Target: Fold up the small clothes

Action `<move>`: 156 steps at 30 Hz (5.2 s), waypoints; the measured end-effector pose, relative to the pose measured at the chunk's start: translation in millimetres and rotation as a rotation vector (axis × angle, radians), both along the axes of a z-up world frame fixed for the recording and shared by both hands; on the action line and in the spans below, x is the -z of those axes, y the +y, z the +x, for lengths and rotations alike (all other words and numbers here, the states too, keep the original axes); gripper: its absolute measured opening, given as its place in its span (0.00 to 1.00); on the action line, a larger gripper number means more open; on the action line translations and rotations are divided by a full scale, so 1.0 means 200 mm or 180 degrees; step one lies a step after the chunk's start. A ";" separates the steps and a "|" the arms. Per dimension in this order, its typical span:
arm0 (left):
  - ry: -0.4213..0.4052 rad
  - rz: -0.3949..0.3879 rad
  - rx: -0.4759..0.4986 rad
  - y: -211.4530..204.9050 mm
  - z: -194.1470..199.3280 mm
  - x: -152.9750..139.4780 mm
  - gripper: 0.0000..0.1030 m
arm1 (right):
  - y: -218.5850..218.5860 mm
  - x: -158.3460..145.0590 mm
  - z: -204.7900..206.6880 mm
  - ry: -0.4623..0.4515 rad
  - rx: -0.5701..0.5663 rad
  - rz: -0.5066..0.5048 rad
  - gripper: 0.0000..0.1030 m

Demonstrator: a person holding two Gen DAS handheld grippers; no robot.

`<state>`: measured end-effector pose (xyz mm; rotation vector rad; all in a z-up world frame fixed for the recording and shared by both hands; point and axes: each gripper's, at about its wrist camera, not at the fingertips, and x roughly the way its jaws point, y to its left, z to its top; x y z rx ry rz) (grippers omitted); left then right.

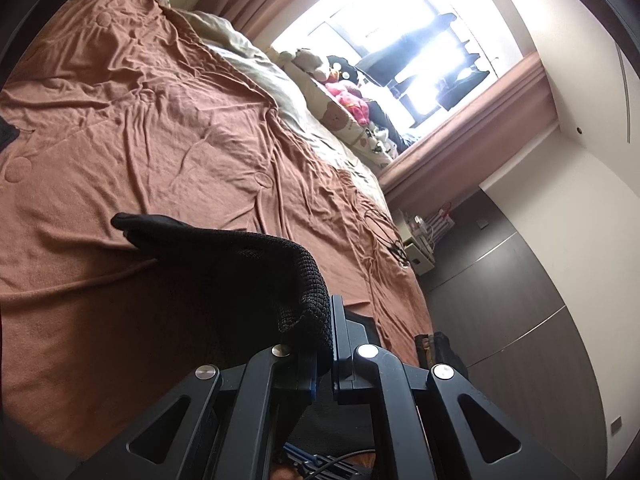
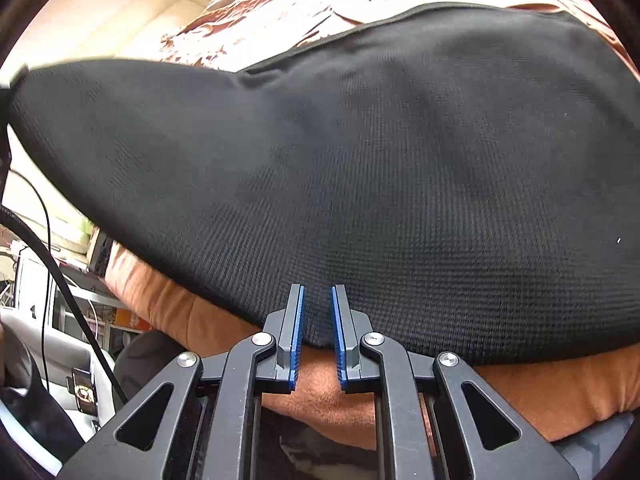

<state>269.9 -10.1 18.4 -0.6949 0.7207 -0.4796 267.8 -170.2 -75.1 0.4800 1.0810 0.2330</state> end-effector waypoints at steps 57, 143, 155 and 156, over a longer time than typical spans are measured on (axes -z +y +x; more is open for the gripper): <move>0.0602 0.0792 0.2207 -1.71 -0.13 0.37 0.06 | -1.05 -0.27 -0.85 -0.0366 0.1229 0.0165 0.48; 0.0465 0.1038 0.1571 -1.85 0.86 0.35 0.17 | -1.09 -0.11 -0.82 -0.0496 0.1129 0.0191 0.06; 0.0663 0.1302 0.1426 -1.55 0.77 0.46 0.27 | -1.11 -0.12 -0.85 -0.0512 0.1208 0.0282 0.06; 0.0685 0.1330 0.1413 -1.52 0.76 0.47 0.27 | -1.10 -0.13 -0.86 -0.0515 0.1212 0.0270 0.06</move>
